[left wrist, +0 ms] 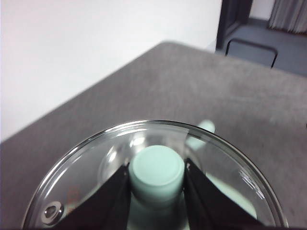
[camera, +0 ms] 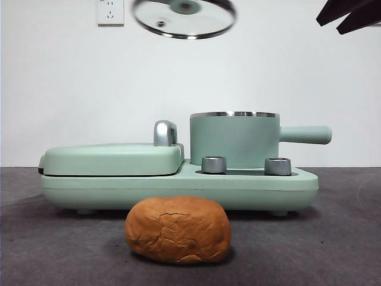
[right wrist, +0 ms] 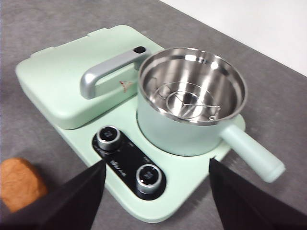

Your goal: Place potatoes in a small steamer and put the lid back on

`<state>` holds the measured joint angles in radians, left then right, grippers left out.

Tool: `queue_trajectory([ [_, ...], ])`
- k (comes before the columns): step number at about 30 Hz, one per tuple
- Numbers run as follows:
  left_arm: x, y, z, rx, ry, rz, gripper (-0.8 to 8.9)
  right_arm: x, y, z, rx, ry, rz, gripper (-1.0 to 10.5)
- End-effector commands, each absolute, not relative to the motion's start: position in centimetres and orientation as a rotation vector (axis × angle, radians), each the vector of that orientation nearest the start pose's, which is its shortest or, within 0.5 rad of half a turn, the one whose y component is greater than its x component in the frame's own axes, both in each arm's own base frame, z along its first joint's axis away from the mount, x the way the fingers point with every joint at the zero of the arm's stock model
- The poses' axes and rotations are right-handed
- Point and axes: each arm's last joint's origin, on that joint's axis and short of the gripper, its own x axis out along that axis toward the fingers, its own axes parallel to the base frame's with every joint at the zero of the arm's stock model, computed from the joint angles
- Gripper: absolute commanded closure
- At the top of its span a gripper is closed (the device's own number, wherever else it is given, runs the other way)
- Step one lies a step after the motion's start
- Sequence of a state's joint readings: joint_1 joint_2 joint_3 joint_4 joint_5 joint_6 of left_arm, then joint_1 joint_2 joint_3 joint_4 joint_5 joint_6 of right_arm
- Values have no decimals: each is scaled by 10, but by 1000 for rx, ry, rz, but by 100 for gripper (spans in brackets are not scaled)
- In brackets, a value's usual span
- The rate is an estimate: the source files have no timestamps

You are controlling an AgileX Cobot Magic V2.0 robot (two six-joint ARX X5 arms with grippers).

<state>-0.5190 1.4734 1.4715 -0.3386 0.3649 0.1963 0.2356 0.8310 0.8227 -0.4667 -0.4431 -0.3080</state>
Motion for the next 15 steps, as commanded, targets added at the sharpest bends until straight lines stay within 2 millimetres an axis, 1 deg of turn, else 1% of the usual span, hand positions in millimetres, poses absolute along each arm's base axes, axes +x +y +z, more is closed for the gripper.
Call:
queue_trajectory([
  [1,271,-159,403,231,253,-890,804,162,57,318,-237,369,763,608],
  [5,255,-137,407,224,255,-850,804,158,65,315,-263,385,822,607],
  [8,242,-121,406,214,265,-820,804,154,73,314,-293,387,864,607],
  [10,233,-114,402,205,268,-807,804,152,78,314,-309,384,878,607],
  [15,206,-93,383,159,300,-761,804,146,91,313,-339,377,964,607],
])
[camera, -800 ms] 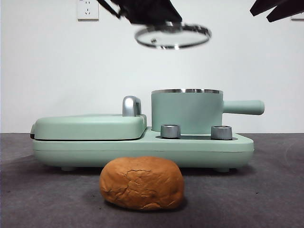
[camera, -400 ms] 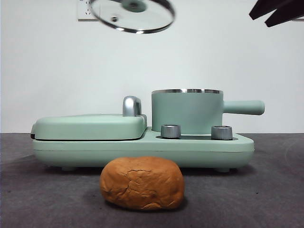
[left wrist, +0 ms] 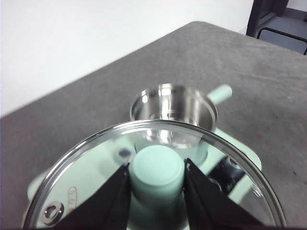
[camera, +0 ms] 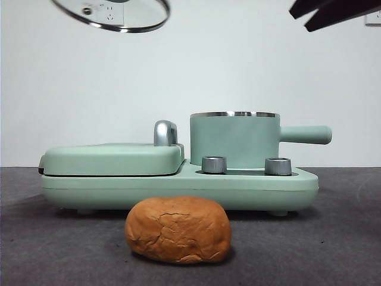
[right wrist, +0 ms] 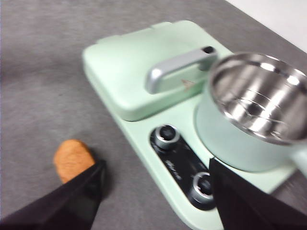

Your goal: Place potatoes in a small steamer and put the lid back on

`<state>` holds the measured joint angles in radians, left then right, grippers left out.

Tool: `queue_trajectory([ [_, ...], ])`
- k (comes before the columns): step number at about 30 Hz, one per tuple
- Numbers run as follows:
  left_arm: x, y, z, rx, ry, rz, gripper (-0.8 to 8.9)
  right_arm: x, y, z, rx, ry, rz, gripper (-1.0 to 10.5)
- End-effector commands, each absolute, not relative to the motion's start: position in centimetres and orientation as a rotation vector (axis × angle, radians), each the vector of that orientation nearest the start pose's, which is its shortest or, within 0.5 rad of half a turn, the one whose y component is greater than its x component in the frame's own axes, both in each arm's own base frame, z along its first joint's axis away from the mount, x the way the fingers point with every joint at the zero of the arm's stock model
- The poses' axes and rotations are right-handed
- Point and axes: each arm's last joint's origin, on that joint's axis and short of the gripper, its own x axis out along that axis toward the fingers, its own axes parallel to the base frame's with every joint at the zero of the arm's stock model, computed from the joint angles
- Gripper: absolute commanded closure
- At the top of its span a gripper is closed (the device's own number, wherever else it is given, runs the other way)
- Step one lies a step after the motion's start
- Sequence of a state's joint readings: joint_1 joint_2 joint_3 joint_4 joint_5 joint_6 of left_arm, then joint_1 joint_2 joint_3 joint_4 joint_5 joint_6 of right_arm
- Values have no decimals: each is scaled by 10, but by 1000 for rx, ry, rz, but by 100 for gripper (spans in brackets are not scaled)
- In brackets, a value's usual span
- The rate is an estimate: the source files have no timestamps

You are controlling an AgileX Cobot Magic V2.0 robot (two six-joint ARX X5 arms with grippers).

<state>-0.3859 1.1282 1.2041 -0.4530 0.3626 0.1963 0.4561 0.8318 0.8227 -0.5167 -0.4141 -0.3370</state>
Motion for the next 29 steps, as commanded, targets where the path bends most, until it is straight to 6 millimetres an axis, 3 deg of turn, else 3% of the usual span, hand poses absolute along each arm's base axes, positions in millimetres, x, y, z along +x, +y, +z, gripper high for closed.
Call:
queue_trajectory([
  [1,201,-89,378,151,308,-752,804,145,94,311,-344,384,983,607],
  [8,161,-63,354,106,340,-661,804,148,121,296,-380,473,1105,607],
  [14,138,-46,353,143,369,-532,804,159,151,272,-426,573,1178,606],
  [21,126,-37,358,146,336,-481,804,170,185,237,-486,667,1257,517],
  [29,125,-36,358,144,331,-473,804,180,211,201,-571,719,1276,515],
])
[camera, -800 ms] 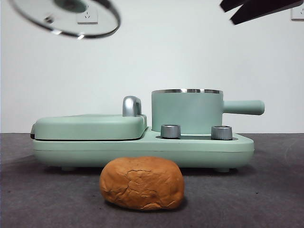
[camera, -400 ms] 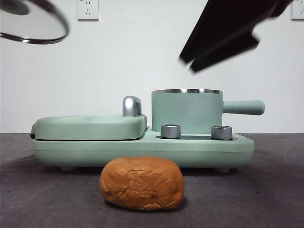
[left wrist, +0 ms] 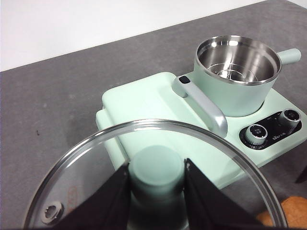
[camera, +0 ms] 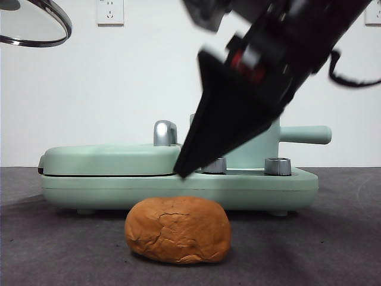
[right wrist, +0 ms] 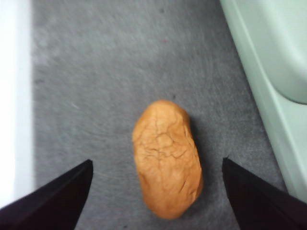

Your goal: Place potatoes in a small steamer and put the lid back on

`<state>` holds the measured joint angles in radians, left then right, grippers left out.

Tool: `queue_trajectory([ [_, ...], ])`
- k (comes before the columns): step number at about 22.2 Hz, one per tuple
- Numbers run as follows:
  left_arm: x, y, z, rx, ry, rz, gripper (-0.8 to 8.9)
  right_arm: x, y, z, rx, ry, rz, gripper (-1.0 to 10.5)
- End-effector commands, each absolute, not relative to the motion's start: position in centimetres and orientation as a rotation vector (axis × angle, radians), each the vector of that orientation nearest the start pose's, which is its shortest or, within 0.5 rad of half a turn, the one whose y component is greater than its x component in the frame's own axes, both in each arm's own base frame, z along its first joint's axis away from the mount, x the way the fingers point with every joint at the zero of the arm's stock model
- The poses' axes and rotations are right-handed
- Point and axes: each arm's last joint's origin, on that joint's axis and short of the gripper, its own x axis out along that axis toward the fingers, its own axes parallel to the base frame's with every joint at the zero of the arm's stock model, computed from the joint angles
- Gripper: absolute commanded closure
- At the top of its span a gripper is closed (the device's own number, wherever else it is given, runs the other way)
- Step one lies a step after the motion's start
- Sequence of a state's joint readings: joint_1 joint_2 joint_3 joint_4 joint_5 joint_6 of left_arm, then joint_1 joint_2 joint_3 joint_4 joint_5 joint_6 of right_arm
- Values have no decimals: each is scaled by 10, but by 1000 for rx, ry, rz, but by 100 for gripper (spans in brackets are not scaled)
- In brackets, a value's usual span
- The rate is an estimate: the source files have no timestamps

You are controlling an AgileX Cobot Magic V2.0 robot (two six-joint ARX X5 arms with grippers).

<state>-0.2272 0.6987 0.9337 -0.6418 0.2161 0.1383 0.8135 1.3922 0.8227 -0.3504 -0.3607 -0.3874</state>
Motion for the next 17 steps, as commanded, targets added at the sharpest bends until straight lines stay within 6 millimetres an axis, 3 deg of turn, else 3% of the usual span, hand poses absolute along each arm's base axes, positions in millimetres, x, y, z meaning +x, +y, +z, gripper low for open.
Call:
queue_trajectory([
  [1,125,-36,358,145,332,-473,804,182,213,197,-578,728,1273,512],
  [10,125,-36,358,145,331,-473,804,191,223,167,-613,797,1276,512],
  [14,125,-36,358,145,332,-473,804,190,223,166,-605,815,1272,658],
  [17,125,-36,358,145,331,-474,804,188,221,165,-574,875,1240,684],
])
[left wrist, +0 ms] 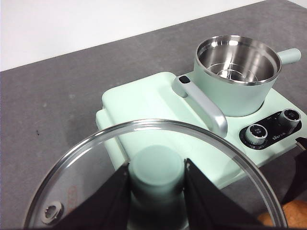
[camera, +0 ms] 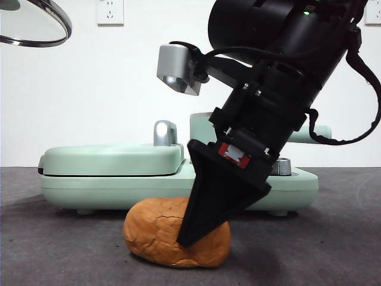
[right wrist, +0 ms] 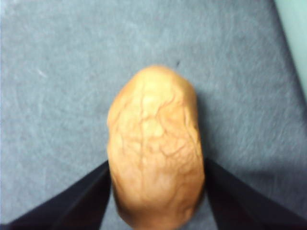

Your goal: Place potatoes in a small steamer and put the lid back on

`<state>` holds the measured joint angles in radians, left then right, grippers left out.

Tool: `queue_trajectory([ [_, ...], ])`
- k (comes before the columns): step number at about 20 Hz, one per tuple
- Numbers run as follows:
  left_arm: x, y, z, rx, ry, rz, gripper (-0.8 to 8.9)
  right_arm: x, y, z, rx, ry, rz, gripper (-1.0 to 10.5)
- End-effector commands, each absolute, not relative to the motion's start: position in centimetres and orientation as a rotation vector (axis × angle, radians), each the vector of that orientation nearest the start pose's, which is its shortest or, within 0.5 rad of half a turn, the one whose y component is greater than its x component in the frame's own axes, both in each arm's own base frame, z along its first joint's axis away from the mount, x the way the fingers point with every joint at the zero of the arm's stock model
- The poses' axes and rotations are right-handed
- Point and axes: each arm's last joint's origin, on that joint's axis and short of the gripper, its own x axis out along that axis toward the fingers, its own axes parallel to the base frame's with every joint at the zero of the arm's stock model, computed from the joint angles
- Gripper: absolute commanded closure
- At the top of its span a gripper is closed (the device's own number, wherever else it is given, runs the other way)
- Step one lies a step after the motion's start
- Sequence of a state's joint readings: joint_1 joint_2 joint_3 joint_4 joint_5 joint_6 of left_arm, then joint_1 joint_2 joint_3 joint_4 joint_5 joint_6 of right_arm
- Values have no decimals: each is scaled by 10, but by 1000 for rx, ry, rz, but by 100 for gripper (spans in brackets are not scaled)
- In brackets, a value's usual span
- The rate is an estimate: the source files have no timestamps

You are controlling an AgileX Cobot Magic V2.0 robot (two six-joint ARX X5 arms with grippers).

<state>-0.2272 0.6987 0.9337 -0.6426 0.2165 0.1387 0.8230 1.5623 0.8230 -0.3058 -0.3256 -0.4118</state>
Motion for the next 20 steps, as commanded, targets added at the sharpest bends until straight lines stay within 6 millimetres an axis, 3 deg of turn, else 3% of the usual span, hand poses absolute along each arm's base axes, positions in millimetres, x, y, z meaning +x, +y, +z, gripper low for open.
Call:
queue_trajectory([
  [1,125,-36,358,145,331,-474,804,188,220,167,-558,894,1229,684],
  [5,125,-36,358,145,331,-474,804,187,216,192,-509,935,1184,685],
  [12,125,-36,358,145,330,-474,804,191,203,284,-383,1139,919,695],
  [16,125,-36,358,150,329,-475,804,196,190,336,-347,1131,772,695],
  [20,125,-36,358,149,329,-475,804,205,177,365,-293,1082,725,695],
])
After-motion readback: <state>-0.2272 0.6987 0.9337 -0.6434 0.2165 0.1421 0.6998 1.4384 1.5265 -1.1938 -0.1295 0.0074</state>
